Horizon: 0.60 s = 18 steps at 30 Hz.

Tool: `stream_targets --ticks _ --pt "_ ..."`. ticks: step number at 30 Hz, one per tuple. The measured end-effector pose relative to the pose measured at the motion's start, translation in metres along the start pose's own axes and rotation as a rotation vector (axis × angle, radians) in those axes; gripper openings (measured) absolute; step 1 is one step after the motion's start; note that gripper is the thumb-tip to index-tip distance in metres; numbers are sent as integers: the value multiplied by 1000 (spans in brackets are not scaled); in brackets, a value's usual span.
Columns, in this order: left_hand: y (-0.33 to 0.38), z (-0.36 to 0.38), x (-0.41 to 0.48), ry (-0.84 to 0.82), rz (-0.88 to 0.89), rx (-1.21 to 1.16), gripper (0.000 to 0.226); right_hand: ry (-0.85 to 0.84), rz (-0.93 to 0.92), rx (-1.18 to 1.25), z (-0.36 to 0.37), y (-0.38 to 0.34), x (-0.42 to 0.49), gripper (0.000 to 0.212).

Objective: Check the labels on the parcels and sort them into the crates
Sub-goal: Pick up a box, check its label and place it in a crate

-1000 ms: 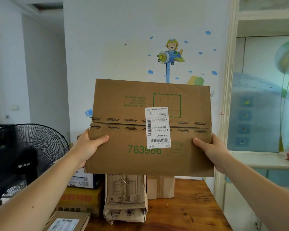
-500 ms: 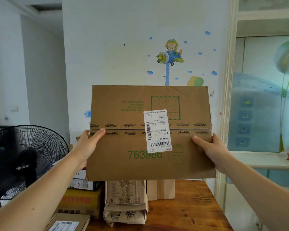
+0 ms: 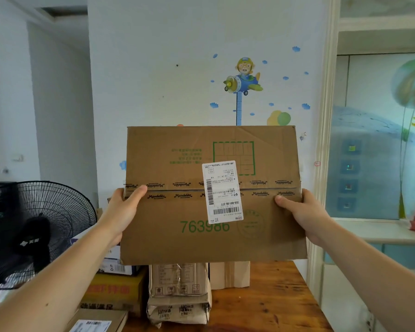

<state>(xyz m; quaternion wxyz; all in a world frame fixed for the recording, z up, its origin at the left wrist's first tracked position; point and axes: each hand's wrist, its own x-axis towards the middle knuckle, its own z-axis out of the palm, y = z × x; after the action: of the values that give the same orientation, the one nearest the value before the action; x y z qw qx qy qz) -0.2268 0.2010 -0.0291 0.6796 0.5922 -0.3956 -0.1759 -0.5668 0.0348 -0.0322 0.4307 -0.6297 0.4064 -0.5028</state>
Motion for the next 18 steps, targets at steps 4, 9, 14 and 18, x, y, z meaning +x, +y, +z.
stream_targets --ticks 4,9,14,18 --pt "4 -4 -2 -86 -10 12 45 -50 -37 27 -1 -4 -1 44" --pt "0 -6 -4 -90 -56 10 39 37 -34 -31 -2 -5 -2 52" --pt "-5 -6 -6 -93 -3 80 39 46 -76 -91 -3 3 -1 56" --pt "1 -4 -8 -132 27 60 53 2 -87 -43 -7 1 -4 57"
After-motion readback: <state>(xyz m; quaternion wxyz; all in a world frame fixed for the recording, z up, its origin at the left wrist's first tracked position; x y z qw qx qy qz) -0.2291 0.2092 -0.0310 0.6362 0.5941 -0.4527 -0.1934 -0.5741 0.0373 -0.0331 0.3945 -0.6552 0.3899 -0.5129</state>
